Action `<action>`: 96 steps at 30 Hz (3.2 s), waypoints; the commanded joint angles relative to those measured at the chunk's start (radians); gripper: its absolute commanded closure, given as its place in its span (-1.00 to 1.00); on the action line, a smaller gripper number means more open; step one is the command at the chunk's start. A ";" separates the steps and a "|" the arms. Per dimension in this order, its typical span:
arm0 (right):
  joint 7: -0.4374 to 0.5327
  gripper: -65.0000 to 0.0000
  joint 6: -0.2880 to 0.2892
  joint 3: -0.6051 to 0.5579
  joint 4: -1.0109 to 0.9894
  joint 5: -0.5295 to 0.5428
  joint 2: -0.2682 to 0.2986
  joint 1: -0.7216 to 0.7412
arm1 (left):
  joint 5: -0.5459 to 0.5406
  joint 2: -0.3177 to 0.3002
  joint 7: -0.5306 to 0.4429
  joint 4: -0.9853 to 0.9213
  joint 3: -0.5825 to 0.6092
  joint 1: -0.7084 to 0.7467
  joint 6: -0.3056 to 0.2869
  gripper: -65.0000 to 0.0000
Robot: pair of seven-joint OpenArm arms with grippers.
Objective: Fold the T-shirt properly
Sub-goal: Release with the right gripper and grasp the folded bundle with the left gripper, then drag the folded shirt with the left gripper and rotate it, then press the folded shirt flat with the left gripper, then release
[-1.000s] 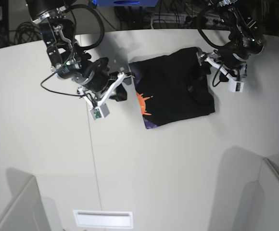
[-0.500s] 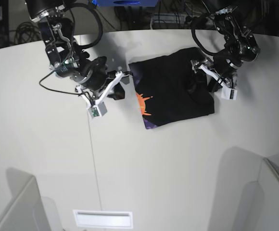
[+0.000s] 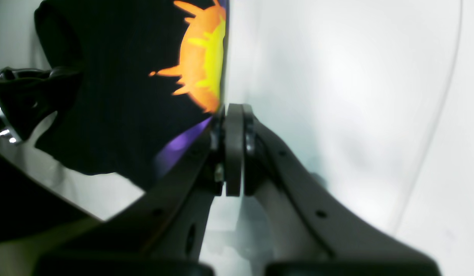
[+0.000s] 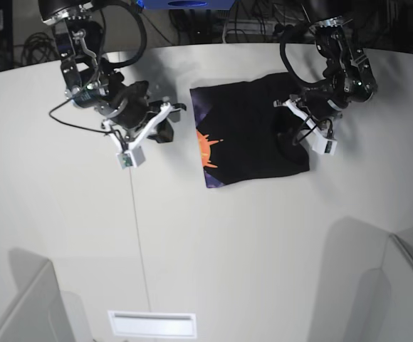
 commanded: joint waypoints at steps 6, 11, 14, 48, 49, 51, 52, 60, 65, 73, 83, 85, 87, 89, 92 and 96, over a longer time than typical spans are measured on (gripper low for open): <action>0.020 1.00 0.035 0.209 0.021 0.001 0.009 -0.070 | 0.035 -0.126 0.034 0.004 0.223 -0.037 0.072 1.00; 0.015 1.00 0.121 0.372 0.021 0.001 -0.003 -0.128 | 0.033 -0.204 0.035 0.010 0.381 -0.106 0.080 1.00; 0.017 1.00 0.128 0.430 0.020 0.001 -0.003 -0.161 | 0.033 -0.232 0.051 0.004 0.449 -0.149 0.100 1.00; 0.020 1.00 0.132 0.753 0.017 -0.005 -0.176 -0.372 | 0.380 -0.304 0.022 -0.045 1.435 -0.695 -0.123 1.00; 0.020 1.00 0.132 0.753 0.017 -0.007 -0.195 -0.372 | 0.440 -0.304 -0.014 -0.048 1.443 -0.694 -0.123 1.00; 0.020 1.00 0.132 0.753 0.017 -0.007 -0.212 -0.372 | 0.537 -0.302 -0.072 -0.054 1.454 -0.678 -0.123 1.00; 0.020 1.00 0.132 0.753 0.017 -0.008 -0.215 -0.372 | 0.573 -0.302 -0.095 -0.060 1.448 -0.669 -0.123 1.00; 0.017 1.00 0.128 0.746 0.017 -0.008 -0.215 -0.365 | 0.629 -0.298 -0.275 -0.126 1.452 -0.678 -0.123 1.00; 0.014 1.00 0.126 0.745 0.014 -0.008 -0.215 -0.342 | 0.627 -0.247 -0.302 -0.128 1.457 -0.681 -0.123 1.00; 0.014 1.00 0.126 0.751 0.014 -0.008 -0.215 -0.339 | 0.635 -0.199 -0.302 -0.192 1.457 -0.680 -0.123 1.00; 0.014 1.00 0.126 0.750 0.014 -0.008 -0.215 -0.335 | 0.627 -0.205 -0.229 -0.187 1.451 -0.677 -0.123 1.00; 0.014 1.00 0.128 0.746 0.014 -0.008 -0.215 -0.335 | 0.627 -0.205 -0.206 -0.183 1.448 -0.675 -0.123 1.00; 0.014 1.00 0.128 0.745 0.014 -0.008 -0.215 -0.335 | 0.627 -0.207 -0.206 -0.169 1.449 -0.675 -0.123 1.00; 0.014 1.00 0.129 0.743 0.014 -0.008 -0.215 -0.335 | 0.629 -0.207 -0.199 -0.157 1.454 -0.675 -0.123 1.00; 0.014 1.00 0.131 0.743 0.014 -0.008 -0.215 -0.335 | 0.636 -0.202 -0.201 -0.160 1.455 -0.674 -0.123 1.00; 0.014 1.00 0.131 0.743 0.014 -0.008 -0.215 -0.340 | 0.638 -0.199 -0.204 -0.158 1.455 -0.674 -0.123 1.00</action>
